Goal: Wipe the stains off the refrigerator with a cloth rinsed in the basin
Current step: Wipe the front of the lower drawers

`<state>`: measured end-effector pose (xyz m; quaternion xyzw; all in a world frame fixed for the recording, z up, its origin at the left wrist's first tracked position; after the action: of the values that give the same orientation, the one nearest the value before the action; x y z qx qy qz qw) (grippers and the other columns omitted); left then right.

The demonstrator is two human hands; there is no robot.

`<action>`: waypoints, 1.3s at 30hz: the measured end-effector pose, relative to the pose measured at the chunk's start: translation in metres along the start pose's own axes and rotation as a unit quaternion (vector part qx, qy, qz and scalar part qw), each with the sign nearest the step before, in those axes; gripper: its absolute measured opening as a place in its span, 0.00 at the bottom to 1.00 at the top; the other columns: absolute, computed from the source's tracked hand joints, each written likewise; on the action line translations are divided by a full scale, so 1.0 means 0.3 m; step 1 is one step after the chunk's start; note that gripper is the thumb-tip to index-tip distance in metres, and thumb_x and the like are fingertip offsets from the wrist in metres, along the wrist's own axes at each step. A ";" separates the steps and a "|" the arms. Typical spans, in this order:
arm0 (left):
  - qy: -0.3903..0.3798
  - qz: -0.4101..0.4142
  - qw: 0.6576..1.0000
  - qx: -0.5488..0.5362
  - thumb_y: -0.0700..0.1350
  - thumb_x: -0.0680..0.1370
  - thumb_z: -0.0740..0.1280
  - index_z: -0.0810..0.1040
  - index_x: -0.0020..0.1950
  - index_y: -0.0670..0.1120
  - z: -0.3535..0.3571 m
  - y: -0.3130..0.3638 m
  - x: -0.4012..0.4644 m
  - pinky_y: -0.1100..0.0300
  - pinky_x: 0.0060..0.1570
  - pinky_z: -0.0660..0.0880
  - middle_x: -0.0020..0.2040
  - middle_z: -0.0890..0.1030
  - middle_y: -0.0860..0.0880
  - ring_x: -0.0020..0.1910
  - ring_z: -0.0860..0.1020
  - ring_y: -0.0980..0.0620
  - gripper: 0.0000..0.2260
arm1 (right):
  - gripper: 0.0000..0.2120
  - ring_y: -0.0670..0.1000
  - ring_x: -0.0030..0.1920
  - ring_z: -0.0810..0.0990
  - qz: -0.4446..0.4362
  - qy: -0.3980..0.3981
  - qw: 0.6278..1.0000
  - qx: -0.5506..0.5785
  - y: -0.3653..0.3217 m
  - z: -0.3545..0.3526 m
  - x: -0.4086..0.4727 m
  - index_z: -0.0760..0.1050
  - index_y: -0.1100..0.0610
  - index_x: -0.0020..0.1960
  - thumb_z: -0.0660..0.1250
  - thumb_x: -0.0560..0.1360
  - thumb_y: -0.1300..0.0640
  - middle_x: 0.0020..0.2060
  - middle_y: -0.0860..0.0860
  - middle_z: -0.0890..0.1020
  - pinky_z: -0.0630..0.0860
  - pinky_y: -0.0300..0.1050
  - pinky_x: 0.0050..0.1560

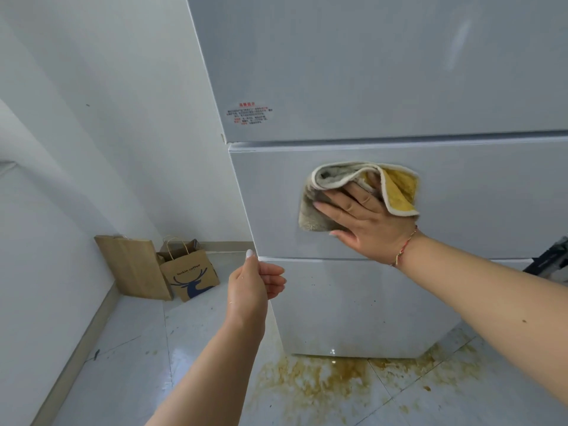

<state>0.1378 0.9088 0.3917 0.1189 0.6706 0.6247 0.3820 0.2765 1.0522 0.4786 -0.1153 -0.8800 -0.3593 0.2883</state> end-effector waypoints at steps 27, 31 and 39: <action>-0.093 0.040 0.993 0.066 0.50 0.84 0.53 0.80 0.37 0.36 0.389 0.116 -0.009 0.51 0.44 0.75 0.27 0.80 0.43 0.31 0.76 0.46 0.26 | 0.24 0.50 0.62 0.68 0.025 0.135 0.987 -0.080 0.299 -0.074 -0.226 0.68 0.49 0.70 0.66 0.74 0.55 0.65 0.44 0.68 0.62 0.49 0.70; -0.105 0.035 0.990 0.082 0.50 0.84 0.53 0.79 0.37 0.36 0.481 0.101 -0.024 0.50 0.45 0.75 0.27 0.79 0.43 0.31 0.76 0.46 0.26 | 0.34 0.55 0.59 0.67 0.192 0.120 0.964 -0.137 0.490 -0.108 -0.473 0.60 0.48 0.75 0.67 0.71 0.52 0.62 0.48 0.67 0.65 0.55 0.65; -0.104 0.068 0.988 0.092 0.49 0.84 0.53 0.80 0.37 0.36 0.580 0.087 -0.057 0.52 0.42 0.75 0.26 0.78 0.44 0.31 0.76 0.46 0.26 | 0.35 0.61 0.60 0.65 0.453 0.129 0.882 -0.008 0.453 -0.066 -0.494 0.57 0.56 0.74 0.67 0.71 0.52 0.63 0.55 0.64 0.66 0.64 0.63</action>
<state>0.2562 1.0329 0.4348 0.2630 0.6725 0.5691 0.3934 0.4602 1.1362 0.4792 -0.4559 -0.6839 -0.2088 0.5298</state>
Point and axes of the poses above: each hand's wrist, its own x-axis towards the middle knuckle, its own z-axis out of the palm, y = z × x, the point moved 8 cm from there along x, towards the middle knuckle
